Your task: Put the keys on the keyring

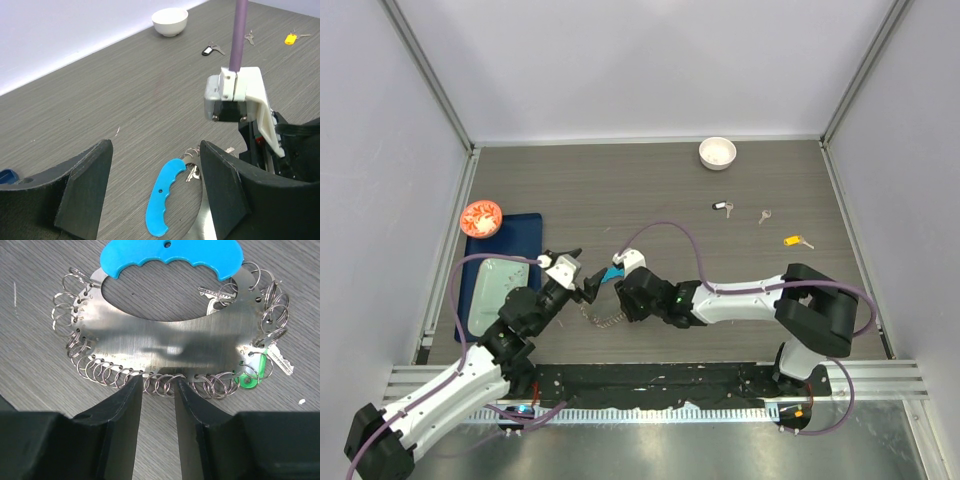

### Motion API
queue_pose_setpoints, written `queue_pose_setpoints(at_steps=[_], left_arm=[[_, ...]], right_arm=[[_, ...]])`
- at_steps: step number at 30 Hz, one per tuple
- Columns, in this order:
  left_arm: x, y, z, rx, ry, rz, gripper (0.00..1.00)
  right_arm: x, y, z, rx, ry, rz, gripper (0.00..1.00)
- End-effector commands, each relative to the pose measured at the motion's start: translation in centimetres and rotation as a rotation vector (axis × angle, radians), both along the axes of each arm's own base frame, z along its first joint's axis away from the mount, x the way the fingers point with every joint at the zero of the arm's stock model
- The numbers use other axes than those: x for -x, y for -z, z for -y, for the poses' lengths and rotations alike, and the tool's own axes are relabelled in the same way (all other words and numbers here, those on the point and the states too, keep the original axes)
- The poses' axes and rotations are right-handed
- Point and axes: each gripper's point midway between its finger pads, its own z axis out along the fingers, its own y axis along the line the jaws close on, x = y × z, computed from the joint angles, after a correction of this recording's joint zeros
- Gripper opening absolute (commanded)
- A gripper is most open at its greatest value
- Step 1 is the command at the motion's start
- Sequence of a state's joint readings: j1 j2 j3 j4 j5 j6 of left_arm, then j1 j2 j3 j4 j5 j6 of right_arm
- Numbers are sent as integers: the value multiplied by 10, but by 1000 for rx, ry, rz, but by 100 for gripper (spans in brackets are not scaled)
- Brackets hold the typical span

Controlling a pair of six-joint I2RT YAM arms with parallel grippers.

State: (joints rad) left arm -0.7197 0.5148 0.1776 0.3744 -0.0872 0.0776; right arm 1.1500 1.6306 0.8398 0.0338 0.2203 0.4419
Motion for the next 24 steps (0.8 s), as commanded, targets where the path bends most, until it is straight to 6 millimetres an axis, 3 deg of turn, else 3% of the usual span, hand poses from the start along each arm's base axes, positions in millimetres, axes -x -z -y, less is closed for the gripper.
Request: queue_pose_setpoints(at_steps=[1,13,24], left_arm=[[-3,-19,-3,48,-21,33,75],[-2,-18,0,44,-7,26,75],[-2,-17,2,42,1,22,75]], right_arm=[[-10,-9,-8,13,29,62,38],[-7,-1,1,70,41,56,24],[-2,4,-4,75,0,48,24]])
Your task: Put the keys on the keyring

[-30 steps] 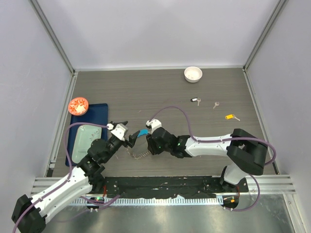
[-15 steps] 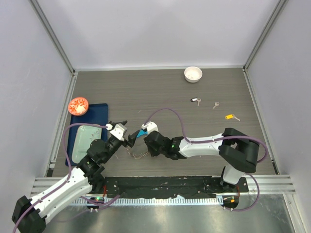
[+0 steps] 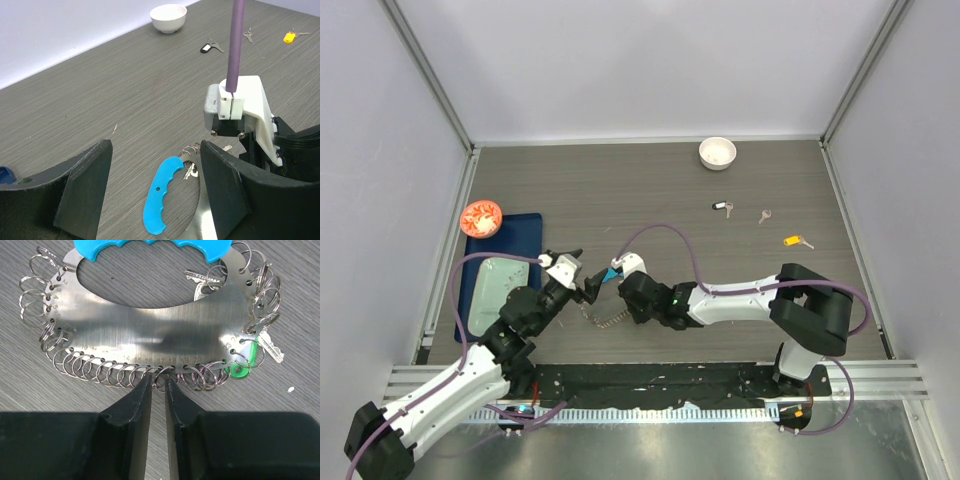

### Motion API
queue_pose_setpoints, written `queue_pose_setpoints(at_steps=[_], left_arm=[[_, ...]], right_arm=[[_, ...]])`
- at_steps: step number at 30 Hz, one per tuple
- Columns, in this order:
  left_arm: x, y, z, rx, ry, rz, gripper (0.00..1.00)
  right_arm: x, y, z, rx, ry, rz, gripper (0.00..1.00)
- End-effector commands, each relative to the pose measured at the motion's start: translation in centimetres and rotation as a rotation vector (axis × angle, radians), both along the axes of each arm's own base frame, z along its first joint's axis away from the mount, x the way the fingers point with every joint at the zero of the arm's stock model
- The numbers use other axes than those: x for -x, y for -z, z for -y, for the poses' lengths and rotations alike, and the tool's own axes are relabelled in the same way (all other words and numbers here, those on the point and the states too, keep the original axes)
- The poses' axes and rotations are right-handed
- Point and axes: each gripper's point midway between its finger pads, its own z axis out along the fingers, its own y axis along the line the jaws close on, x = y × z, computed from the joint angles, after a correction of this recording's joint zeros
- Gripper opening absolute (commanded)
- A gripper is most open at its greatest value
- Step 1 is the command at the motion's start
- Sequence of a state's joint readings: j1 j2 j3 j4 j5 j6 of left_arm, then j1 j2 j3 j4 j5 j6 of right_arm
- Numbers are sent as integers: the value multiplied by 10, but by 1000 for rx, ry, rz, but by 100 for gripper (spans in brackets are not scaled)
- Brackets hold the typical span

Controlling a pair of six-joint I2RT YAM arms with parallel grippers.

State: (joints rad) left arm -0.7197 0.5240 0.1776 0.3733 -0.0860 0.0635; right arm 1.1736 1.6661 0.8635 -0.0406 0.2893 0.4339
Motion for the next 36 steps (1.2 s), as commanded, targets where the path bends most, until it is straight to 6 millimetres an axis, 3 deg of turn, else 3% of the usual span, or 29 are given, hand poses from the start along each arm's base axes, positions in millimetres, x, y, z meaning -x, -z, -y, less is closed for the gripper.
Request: queue_pose_setpoints(at_steps=[1,13,16,18,24,29,36], left_arm=[[-2,-20,1,37,-2,40,75],[-1,-22,1,40,3,43,75],[-1,-21,1,39,3,44,75],[-1,-22,1,40,1,45,76],[0,-21,3,39,15,43,75],[1,-19,6,31,33,39,75],[19,-27,23,30,173,80,76]], right_arm=[[-3,-9,-15,-20,-26,33,24],[-5,-9,-14,14,-22,64,23],[-6,-14,-9,27,-29,80,14],[-8,-24,-7,27,-43,109,7],[-11,-48,-1,21,-92,184,1],[-17,-62,6,81,-184,272,1],[-25,-101,15,154,-371,443,1]])
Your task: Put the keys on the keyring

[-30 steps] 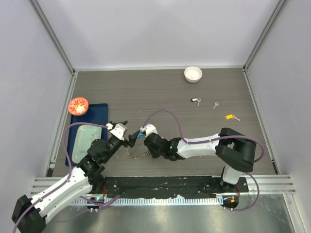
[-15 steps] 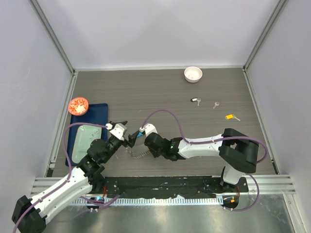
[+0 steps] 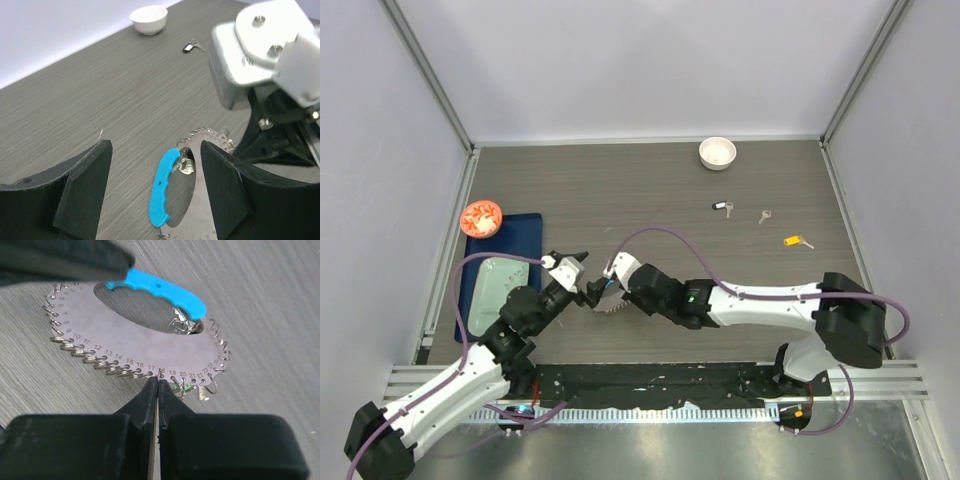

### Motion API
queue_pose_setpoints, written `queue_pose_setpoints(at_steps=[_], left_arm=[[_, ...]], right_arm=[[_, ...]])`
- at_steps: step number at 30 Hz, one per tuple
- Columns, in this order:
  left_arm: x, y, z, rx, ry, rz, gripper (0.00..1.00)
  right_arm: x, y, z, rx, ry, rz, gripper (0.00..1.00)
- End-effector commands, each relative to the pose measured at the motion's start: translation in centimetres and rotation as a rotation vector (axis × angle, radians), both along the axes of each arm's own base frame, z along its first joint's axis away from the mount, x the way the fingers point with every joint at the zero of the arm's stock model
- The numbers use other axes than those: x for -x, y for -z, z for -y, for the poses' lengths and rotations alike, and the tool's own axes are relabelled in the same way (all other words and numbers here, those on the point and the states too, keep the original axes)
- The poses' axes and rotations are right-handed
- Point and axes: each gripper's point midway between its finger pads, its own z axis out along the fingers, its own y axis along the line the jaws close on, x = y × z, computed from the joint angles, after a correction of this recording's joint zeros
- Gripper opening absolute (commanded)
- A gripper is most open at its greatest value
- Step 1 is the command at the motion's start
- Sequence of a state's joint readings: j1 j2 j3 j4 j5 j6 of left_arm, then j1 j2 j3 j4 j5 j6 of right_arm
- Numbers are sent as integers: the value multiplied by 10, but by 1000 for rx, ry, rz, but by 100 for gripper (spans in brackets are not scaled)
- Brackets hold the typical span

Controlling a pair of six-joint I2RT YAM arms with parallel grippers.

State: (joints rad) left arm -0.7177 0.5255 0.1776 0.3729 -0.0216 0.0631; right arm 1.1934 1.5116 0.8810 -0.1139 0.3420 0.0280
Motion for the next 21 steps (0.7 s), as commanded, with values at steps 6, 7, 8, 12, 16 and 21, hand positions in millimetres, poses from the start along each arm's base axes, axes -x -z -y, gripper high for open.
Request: queue_pose_setpoints(at_steps=[6,7,8,12,16,21], left_arm=[[20,-36,22,52,171,112,77],[21,-39,24,56,184,111,77],[22,-43,26,63,197,112,77],[25,-60,37,89,252,116,77],[20,-69,45,77,270,120,77],[18,-81,61,28,339,118,78]], right_arm=[[-24,-92,14,-119,-187,268,1],[-27,-97,16,-169,-208,271,1],[-29,-112,20,-223,-214,296,1],[-38,-150,28,-407,-297,376,1],[-44,-162,38,-473,-358,375,1],[-35,-173,41,-563,-537,327,1]])
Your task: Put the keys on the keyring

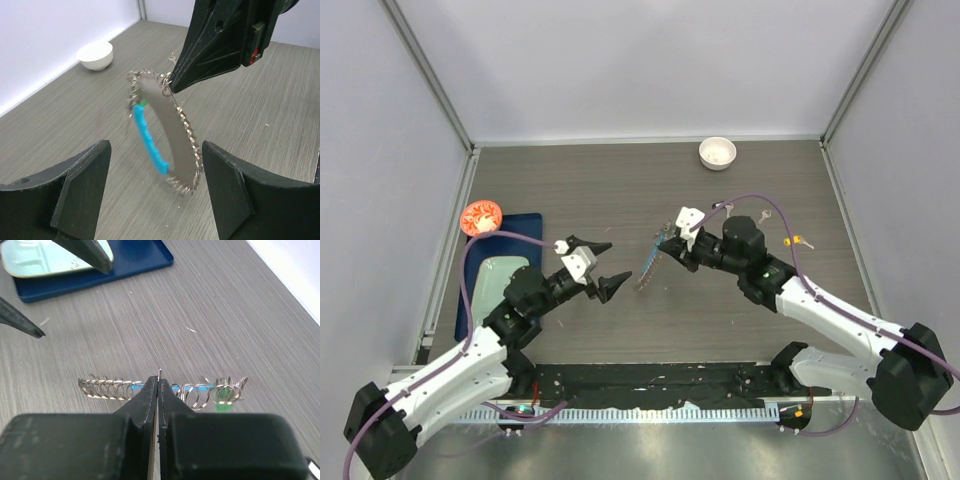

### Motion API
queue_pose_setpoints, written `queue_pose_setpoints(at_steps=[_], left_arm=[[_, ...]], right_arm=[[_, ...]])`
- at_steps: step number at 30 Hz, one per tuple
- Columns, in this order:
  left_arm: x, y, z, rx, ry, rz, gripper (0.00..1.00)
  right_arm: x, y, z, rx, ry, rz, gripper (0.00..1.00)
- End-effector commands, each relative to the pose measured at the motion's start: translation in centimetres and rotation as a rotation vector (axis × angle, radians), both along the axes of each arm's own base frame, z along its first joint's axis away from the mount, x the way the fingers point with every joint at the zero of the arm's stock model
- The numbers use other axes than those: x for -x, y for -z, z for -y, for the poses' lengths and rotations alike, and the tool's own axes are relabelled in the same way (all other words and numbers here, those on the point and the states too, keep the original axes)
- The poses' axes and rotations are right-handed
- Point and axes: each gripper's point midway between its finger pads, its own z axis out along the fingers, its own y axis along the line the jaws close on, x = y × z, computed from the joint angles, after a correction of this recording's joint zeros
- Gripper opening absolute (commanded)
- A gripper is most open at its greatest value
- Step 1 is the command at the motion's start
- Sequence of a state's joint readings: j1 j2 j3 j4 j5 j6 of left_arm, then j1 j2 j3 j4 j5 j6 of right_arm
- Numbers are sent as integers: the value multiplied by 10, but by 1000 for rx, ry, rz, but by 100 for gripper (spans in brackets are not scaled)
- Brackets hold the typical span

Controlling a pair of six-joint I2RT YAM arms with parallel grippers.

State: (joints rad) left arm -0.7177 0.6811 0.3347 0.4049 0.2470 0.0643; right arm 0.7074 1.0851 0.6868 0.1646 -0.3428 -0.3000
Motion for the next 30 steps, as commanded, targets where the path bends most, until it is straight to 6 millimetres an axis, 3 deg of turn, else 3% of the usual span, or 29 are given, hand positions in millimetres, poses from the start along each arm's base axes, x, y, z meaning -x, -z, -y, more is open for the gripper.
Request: queue_pose_setpoints(at_steps=[1,3,6,10,15,22,30], left_arm=[[2,-40,14,19,78,81,78],[1,-49,19,2,98,94,78],[-6,-41,22,-56,92,73,78],[-6,-43,30,-95,139,83,78],[-7,-27,37,-202,186,47,77],[-7,-14,47,-252,226,27,64],[-7,-15,54,-258,229,32,46]], right_arm=[[20,-48,-18,-144,-267,93,1],[18,-49,-16,-150,-291,92,1],[19,-51,-17,-156,-356,88,1],[25,-49,-19,-159,-425,73,1],[33,-47,-18,-173,-447,65,1],[37,-50,-17,-201,-454,75,1],[36,-50,-17,-208,-445,73,1]])
